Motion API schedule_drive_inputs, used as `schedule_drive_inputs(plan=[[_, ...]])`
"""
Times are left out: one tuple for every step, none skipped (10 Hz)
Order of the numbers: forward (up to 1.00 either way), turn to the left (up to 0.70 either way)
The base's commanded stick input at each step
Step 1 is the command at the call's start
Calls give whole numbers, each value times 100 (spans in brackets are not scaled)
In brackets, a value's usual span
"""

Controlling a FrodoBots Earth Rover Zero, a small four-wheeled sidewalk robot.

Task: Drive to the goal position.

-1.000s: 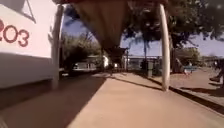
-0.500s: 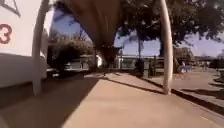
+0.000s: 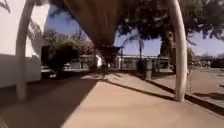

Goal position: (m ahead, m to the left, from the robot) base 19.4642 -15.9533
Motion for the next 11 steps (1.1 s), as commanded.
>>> schedule_drive_inputs(plan=[[85,0],[85,0],[85,0],[85,0],[85,0],[85,0],[85,0],[85,0],[85,0],[85,0],[85,0]])
